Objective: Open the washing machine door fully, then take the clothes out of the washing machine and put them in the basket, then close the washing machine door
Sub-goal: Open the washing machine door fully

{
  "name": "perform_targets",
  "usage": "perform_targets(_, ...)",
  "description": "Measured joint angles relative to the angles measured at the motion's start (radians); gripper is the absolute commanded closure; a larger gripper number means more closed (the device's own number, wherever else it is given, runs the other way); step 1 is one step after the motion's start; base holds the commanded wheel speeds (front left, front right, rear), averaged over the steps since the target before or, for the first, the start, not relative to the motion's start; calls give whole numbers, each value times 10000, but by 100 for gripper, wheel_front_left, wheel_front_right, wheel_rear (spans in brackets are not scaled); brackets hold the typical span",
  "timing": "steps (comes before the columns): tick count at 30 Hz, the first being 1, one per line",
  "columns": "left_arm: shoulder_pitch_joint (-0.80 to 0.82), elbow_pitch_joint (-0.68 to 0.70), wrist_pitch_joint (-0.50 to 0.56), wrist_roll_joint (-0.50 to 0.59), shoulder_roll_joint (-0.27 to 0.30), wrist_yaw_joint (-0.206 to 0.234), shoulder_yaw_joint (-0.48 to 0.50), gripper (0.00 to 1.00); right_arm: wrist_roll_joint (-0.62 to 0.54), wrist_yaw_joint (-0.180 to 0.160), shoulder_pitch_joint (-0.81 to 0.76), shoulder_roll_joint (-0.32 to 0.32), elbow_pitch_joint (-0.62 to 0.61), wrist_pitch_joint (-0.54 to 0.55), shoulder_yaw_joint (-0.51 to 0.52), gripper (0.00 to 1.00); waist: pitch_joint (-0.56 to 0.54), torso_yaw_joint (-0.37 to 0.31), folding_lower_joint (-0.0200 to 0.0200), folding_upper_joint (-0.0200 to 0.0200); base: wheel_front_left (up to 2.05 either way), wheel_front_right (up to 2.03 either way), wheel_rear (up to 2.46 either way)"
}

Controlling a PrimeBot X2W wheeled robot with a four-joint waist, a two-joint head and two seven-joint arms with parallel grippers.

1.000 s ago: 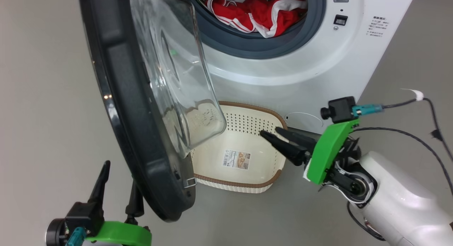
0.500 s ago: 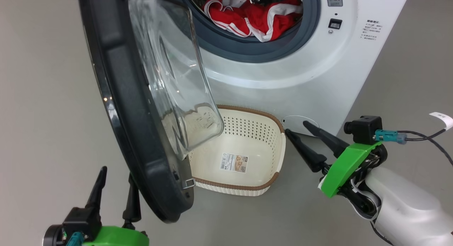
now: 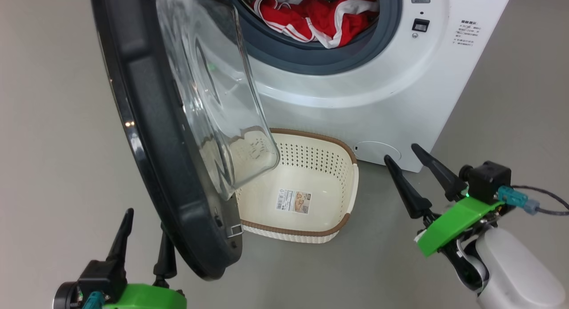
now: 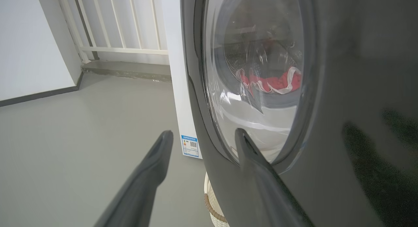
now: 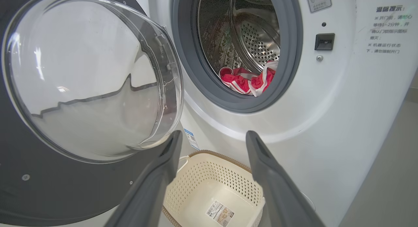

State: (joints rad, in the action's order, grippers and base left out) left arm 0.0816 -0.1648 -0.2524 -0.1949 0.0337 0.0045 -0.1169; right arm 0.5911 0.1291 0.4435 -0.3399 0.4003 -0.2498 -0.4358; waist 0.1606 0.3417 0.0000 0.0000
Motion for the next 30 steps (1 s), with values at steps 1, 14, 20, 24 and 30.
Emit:
perform_targets(1, 0, 2, 0, 0, 0, 0, -6, 0, -167, 0, -141, 54, -46, 0, 173, 0, -4, 10, 0, 0, 0, 0, 0)
perform_targets(14, 0, -2, 0, -13, 0, 13, -128, 0, -1327, 0, -1501, 617, 42, 0, 1216, 0, 6, 74, 0, 0, 0, 0, 0)
perform_targets(20, 0, 0, 0, -13, 0, 31, -121, 0, -1593, 0, -1582, 652, -2, 0, 1360, 0, 0, 73, 0, 0, 0, 0, 0)
perform_targets(24, 6, 155, 0, -157, -2, 100, 82, 75, -1628, 0, -1582, 667, -2, 0, 1455, 0, -39, 116, -1, 0, 0, 0, 0)
perform_targets(30, 41, 830, -2, -249, -4, 102, 625, 100, -1691, 0, -1615, 686, 2, 0, 1457, 0, -163, 174, -1, 0, 0, 0, 0)
